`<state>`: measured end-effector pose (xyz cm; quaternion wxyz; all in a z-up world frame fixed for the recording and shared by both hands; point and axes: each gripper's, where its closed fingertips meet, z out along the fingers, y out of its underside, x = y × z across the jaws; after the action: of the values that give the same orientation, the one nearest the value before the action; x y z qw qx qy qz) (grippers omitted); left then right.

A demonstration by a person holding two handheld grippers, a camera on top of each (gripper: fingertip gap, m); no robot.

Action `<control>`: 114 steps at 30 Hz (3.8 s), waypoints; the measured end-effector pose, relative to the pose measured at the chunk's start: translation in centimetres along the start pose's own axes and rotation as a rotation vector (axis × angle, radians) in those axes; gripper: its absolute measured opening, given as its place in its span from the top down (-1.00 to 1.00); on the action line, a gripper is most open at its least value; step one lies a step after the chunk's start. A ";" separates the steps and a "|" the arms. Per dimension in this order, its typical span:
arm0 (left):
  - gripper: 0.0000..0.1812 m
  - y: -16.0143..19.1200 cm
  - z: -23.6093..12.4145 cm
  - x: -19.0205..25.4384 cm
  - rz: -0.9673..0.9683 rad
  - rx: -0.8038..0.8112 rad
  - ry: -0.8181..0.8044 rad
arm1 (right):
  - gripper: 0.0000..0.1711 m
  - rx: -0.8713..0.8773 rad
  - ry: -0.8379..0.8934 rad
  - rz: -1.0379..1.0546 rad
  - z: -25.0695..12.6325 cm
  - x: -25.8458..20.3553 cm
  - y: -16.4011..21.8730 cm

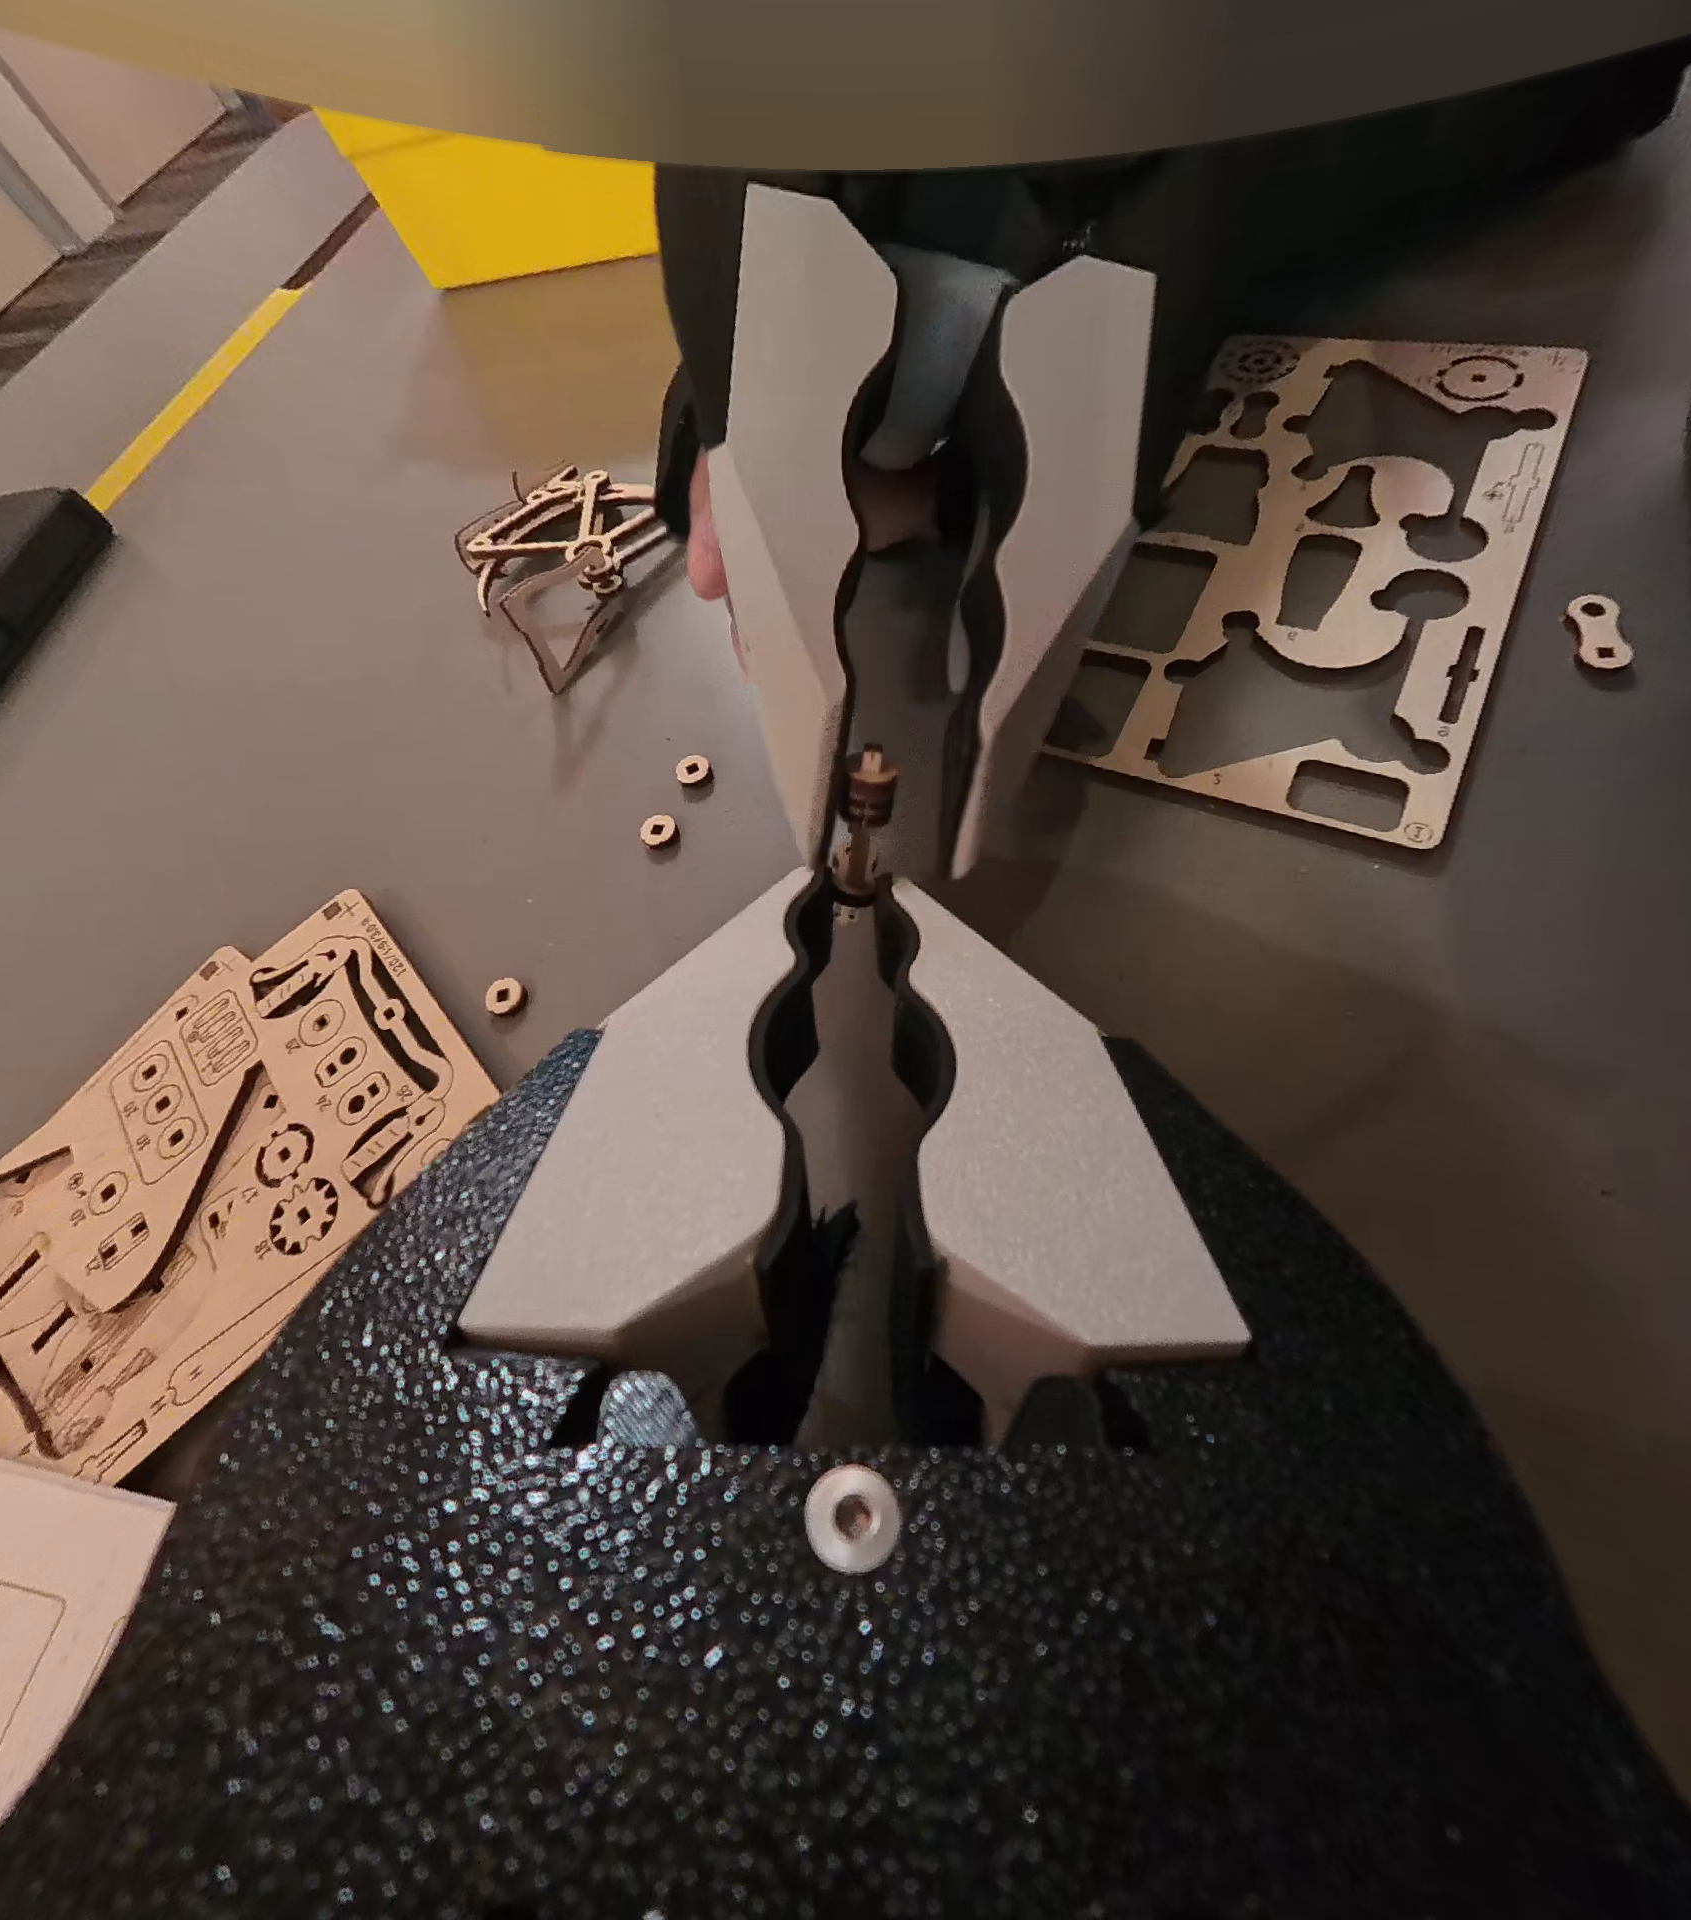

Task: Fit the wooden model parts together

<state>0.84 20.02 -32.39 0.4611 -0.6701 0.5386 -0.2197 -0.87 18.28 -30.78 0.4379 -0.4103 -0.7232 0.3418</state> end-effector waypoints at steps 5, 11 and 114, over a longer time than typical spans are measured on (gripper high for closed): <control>0.93 -0.3 -0.2 -0.3 -0.038 0.024 0.005 | 0.75 0.073 0.010 0.035 -0.7 0.5 -0.8; 0.93 -0.2 -0.2 -0.3 -0.038 0.019 0.013 | 0.87 0.152 0.007 0.076 -1.8 1.1 -1.5; 0.94 -3.9 -2.4 1.2 -0.193 0.284 0.079 | 0.92 0.220 -0.116 0.252 -2.3 0.3 -2.6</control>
<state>1.37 17.96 -28.12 0.5064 -0.6376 0.4529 -0.3631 0.37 17.69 -27.54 0.3916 -0.4269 -0.6484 0.4940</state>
